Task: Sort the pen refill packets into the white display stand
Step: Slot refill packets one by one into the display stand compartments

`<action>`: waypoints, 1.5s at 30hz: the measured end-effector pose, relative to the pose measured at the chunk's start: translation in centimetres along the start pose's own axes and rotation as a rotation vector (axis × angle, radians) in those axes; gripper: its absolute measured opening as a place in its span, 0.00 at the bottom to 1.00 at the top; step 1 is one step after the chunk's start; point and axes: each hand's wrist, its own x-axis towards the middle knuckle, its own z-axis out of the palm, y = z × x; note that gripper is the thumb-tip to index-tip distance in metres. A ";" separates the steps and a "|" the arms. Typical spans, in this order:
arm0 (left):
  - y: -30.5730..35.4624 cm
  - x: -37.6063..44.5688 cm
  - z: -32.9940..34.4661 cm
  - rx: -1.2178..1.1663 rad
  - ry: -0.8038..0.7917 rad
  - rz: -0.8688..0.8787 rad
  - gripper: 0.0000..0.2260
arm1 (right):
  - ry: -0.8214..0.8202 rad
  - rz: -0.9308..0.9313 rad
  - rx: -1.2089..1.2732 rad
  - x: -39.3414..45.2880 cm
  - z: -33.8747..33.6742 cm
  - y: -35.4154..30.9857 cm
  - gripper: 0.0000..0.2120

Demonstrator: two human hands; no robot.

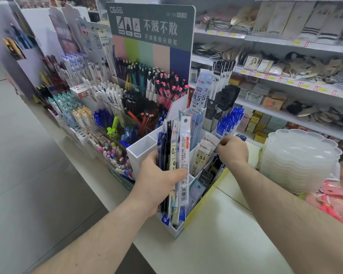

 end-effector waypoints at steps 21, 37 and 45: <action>-2.2 -0.1 7.4 -0.295 -0.484 -0.382 0.15 | -0.143 -0.012 0.819 -17.8 -10.5 -0.1 0.06; -4.6 -0.3 8.7 -0.213 -0.743 -0.254 0.19 | -0.216 0.296 0.554 -15.8 -9.1 0.5 0.11; -4.8 0.7 7.7 -0.302 -0.671 -0.297 0.23 | -0.212 0.406 0.977 -15.4 -8.3 -0.3 0.13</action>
